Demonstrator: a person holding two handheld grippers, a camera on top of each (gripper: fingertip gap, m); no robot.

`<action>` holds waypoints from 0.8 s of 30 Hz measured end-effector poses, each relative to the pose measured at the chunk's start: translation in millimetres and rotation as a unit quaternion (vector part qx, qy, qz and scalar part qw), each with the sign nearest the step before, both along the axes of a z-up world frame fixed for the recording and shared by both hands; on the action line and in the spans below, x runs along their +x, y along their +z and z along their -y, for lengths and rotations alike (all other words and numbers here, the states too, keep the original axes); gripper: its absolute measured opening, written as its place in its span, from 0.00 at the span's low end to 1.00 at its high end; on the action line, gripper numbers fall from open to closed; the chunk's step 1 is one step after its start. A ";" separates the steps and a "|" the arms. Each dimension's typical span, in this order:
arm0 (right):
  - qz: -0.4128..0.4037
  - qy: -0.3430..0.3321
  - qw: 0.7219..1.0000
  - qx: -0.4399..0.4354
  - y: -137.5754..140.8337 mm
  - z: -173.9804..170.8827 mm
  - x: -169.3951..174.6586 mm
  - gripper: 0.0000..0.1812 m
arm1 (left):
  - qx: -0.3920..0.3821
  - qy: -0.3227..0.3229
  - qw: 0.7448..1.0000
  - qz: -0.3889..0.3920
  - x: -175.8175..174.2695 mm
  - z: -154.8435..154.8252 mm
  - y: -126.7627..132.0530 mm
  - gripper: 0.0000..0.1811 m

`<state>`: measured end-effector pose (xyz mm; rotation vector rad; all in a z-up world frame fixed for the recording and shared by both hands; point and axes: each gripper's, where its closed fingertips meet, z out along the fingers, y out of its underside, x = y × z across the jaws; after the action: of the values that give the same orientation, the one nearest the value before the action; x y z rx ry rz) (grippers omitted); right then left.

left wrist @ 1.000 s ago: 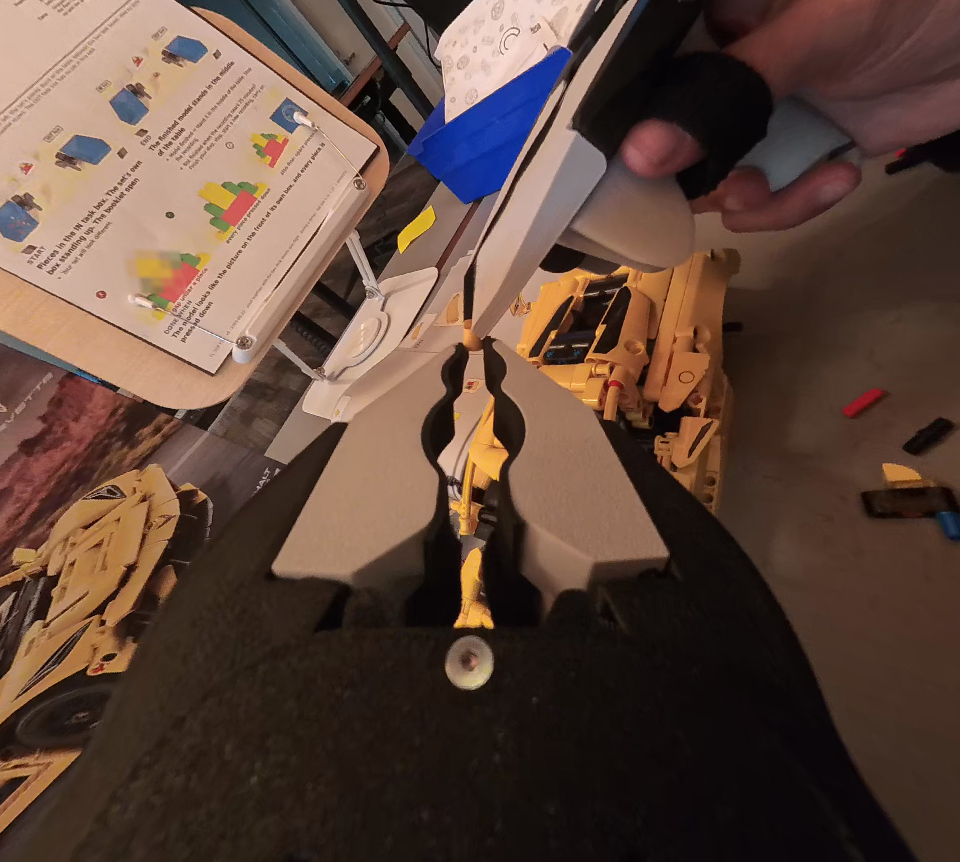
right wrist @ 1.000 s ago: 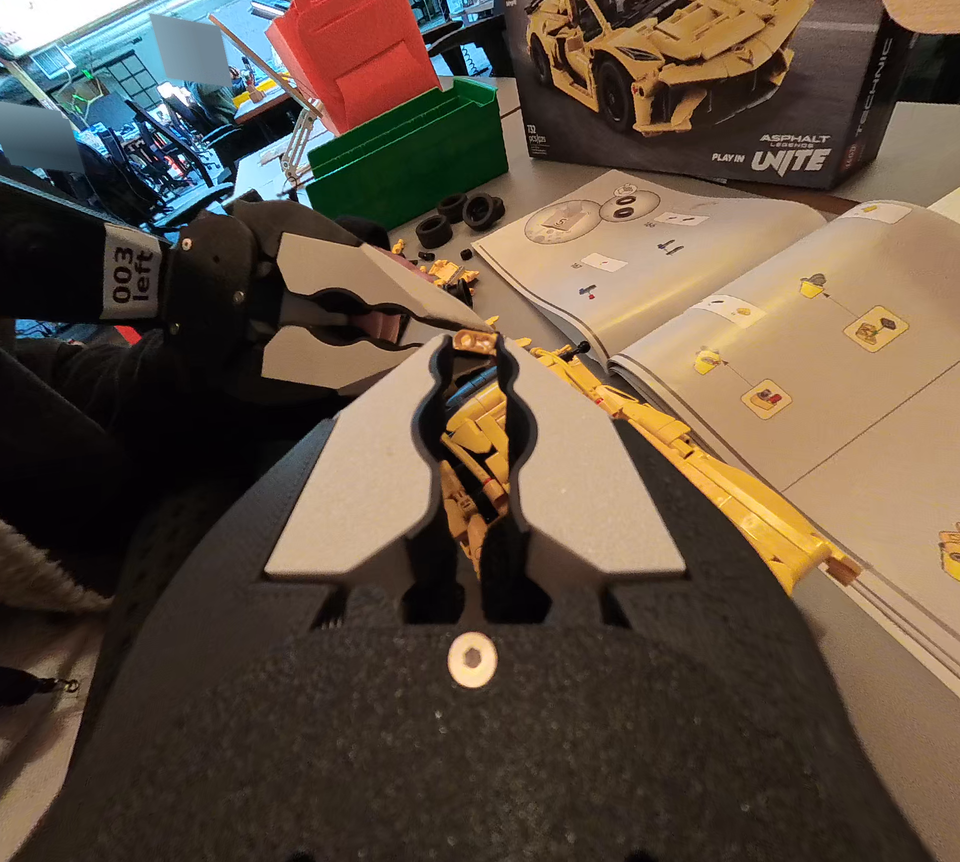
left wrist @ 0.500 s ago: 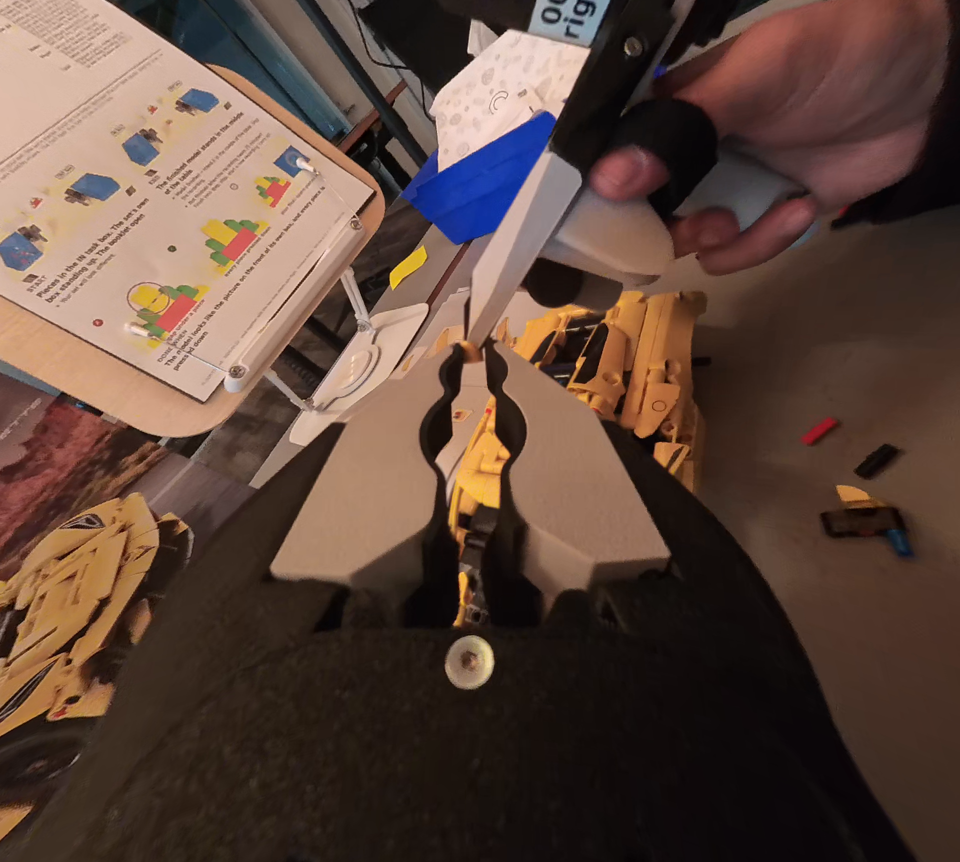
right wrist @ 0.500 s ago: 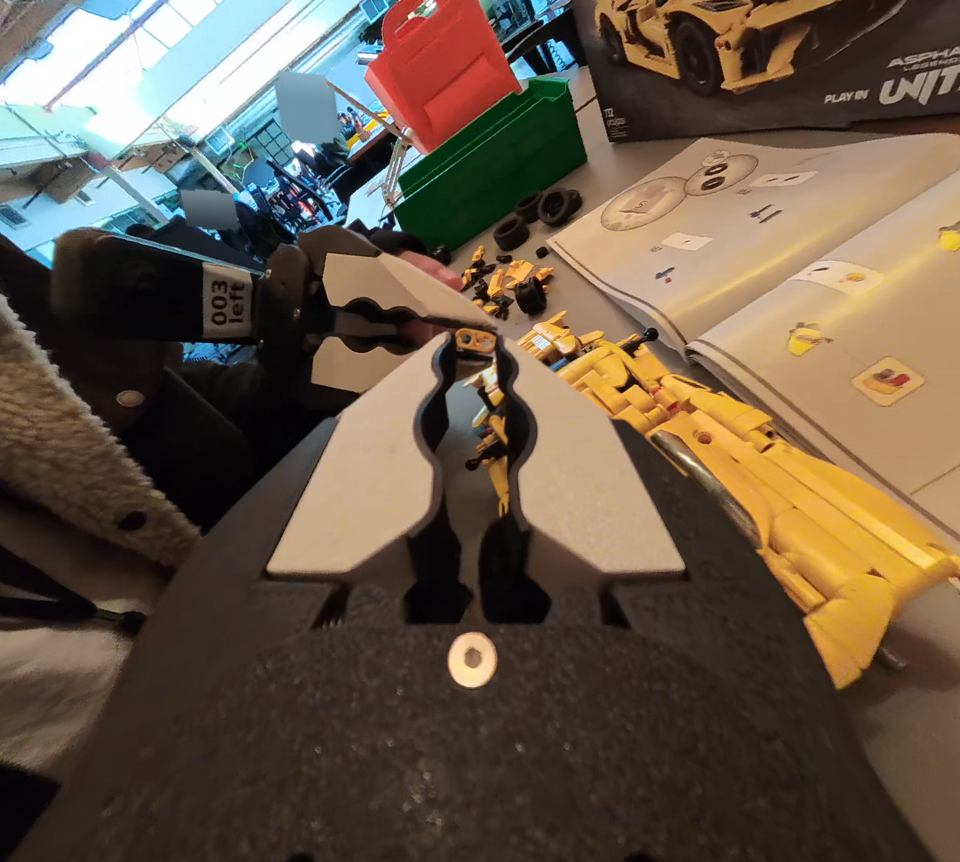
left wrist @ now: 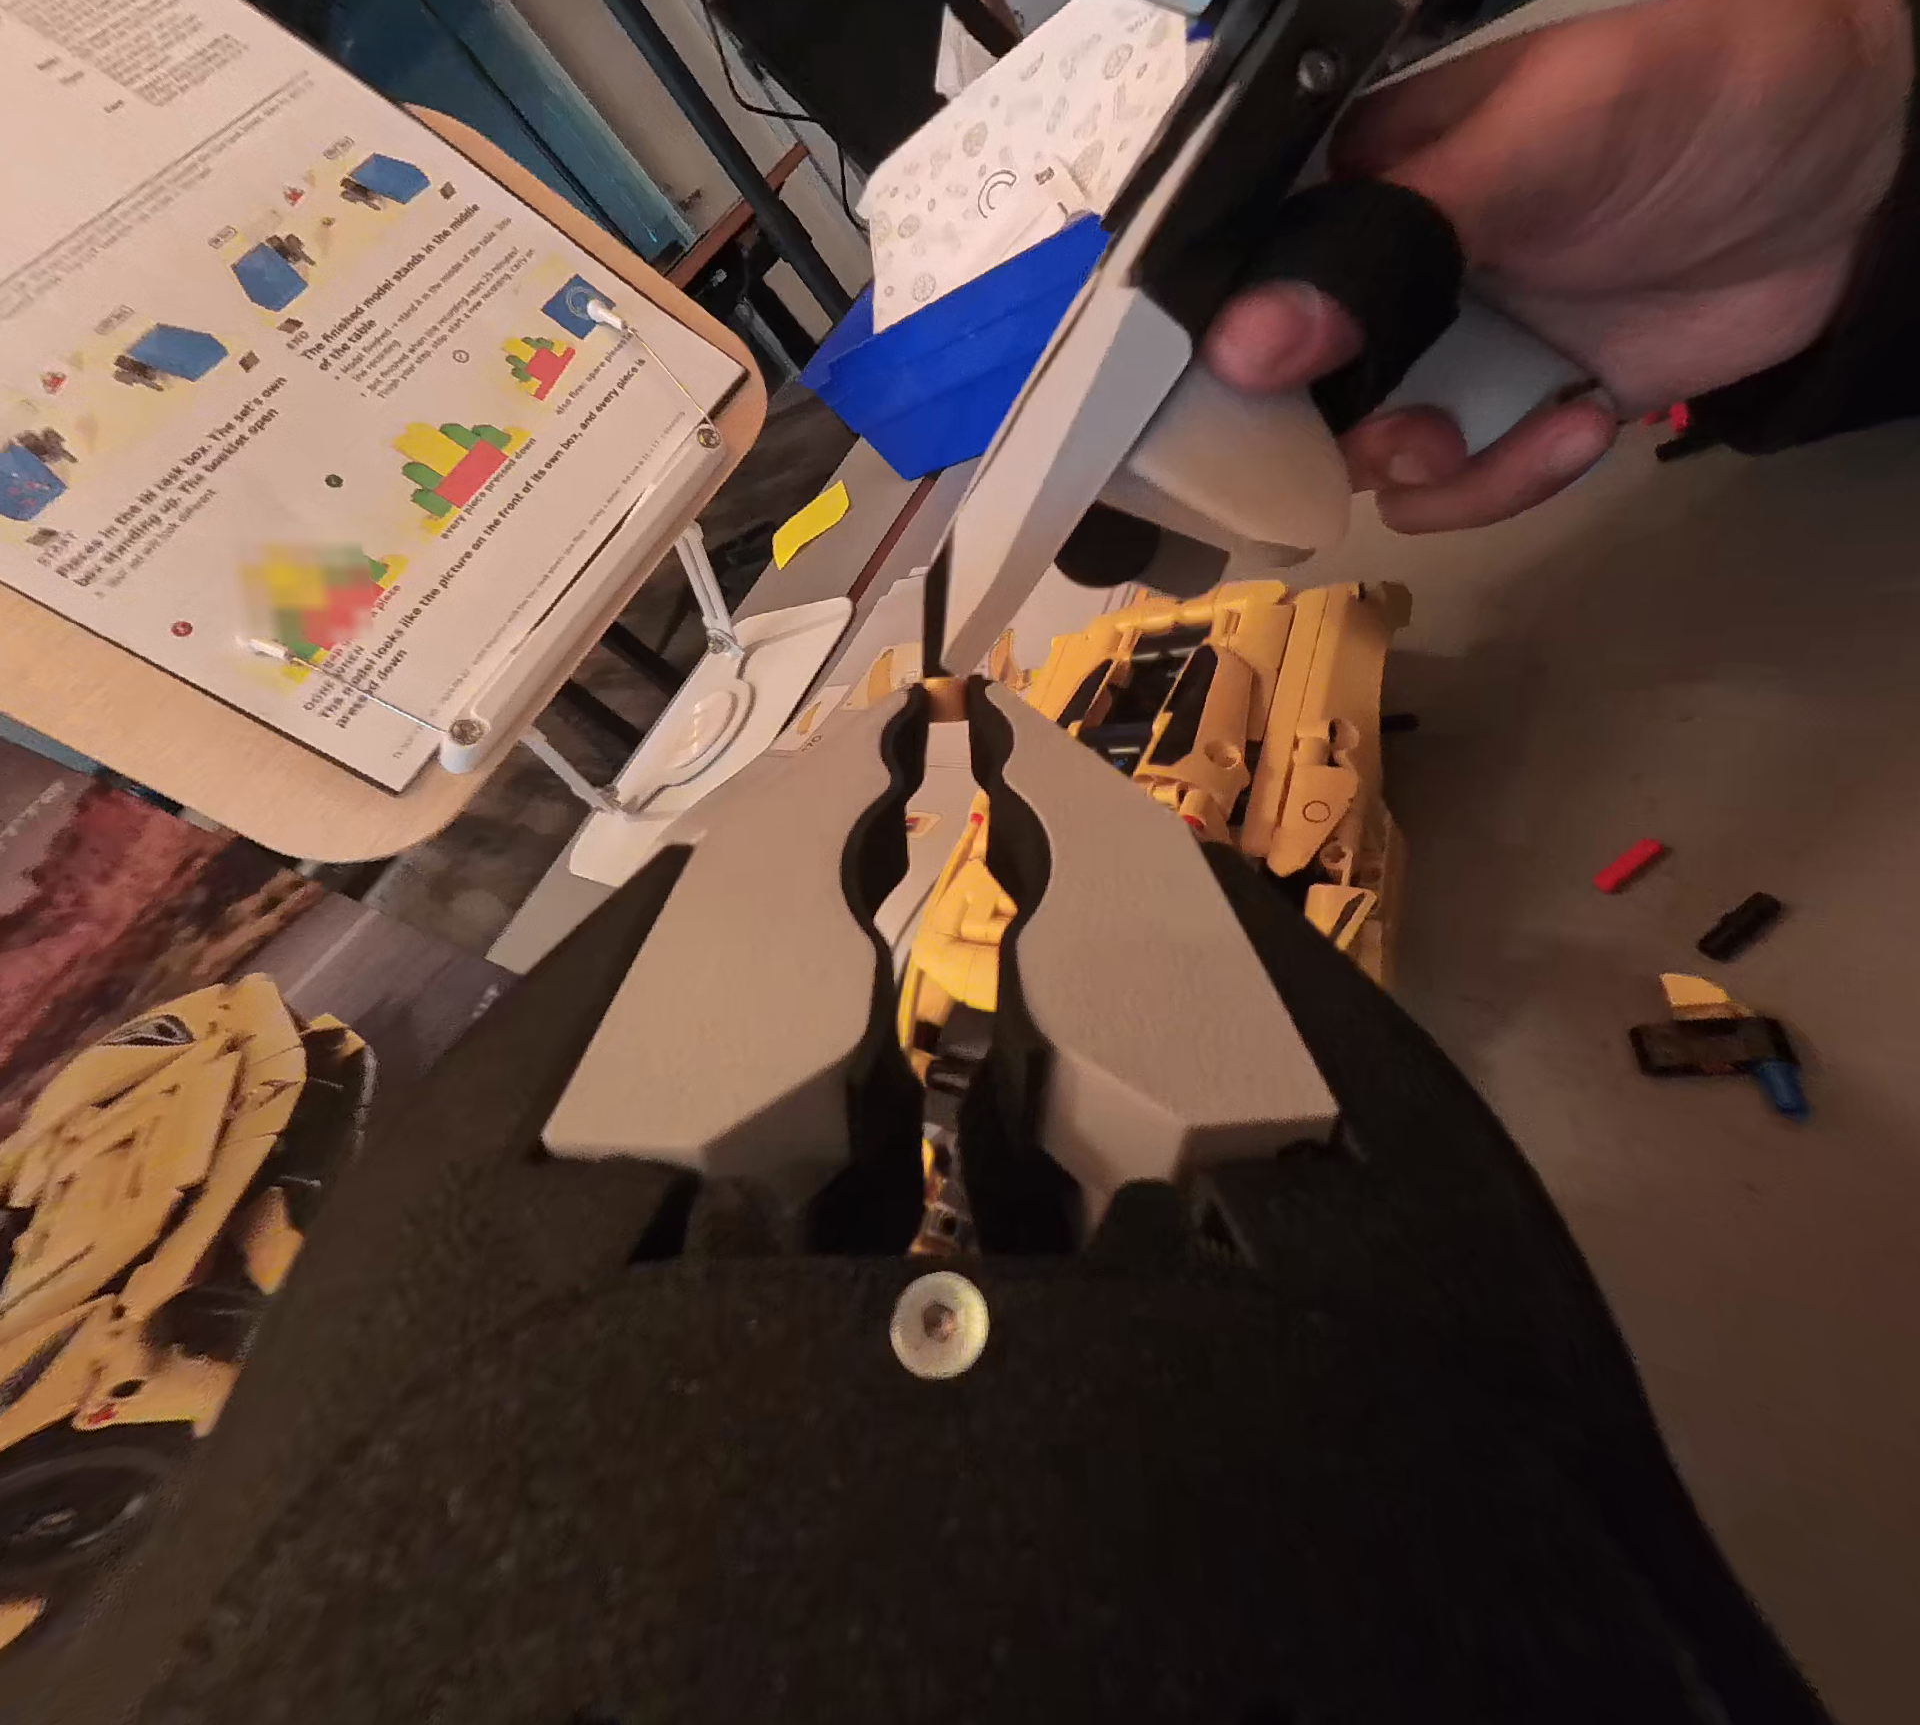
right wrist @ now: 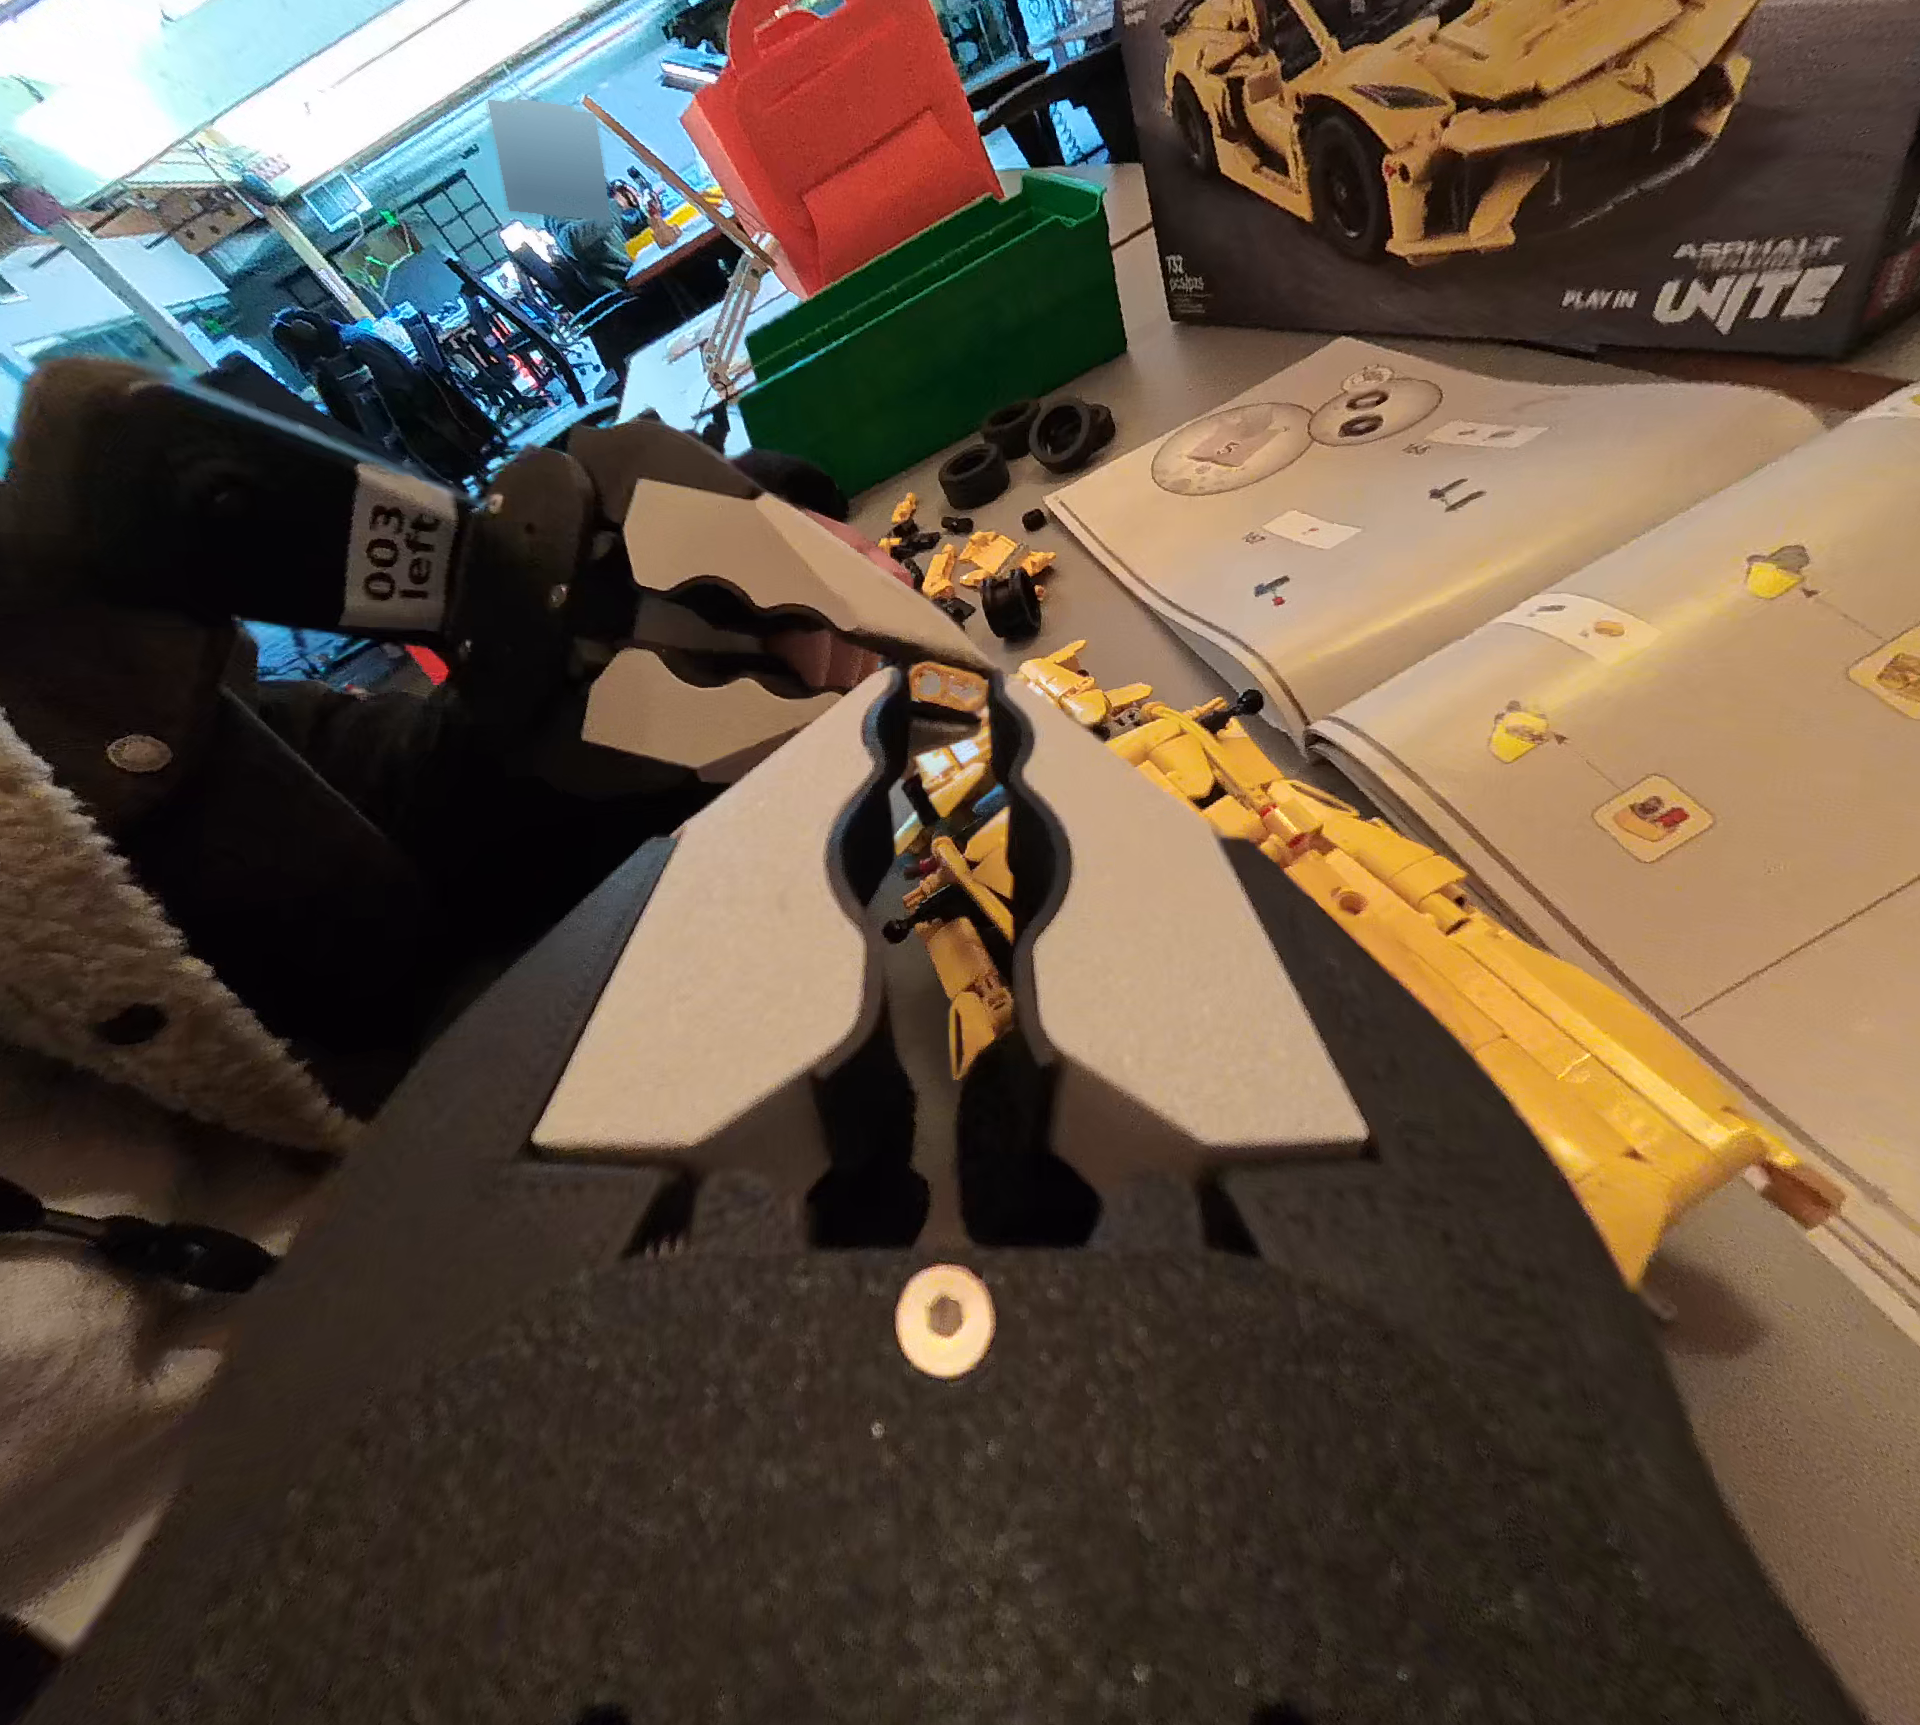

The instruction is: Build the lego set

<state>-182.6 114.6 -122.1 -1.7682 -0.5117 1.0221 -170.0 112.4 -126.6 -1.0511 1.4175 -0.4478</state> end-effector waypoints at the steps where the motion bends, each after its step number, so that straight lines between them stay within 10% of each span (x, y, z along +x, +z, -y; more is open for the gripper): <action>1: 0.000 -0.005 1.000 0.019 5.2 -0.1 4.1 0.06 | -0.017 -0.001 1.000 0.006 -0.6 -0.9 2.1 0.04; 6: 0.055 -0.029 0.991 0.120 26.8 12.3 41.6 0.09 | -0.183 -0.011 0.980 0.072 -12.4 -19.1 17.3 0.04; 11: 0.247 0.043 0.968 0.000 -66.8 77.1 37.5 0.08 | -0.314 -0.054 0.939 0.127 -20.7 -24.6 26.5 0.04; 16: 0.308 0.029 0.950 -0.036 -123.6 110.6 26.1 0.07 | -0.347 -0.088 0.926 0.117 -17.3 -13.0 23.1 0.04; 24: 0.338 0.017 0.941 -0.021 -133.3 101.3 20.9 0.06 | -0.353 -0.169 0.915 0.097 -13.3 21.2 26.9 0.04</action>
<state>-161.7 13.3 -255.4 -2.1428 -0.9460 0.4178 -183.3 91.2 -99.8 -1.2754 1.2780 -1.3566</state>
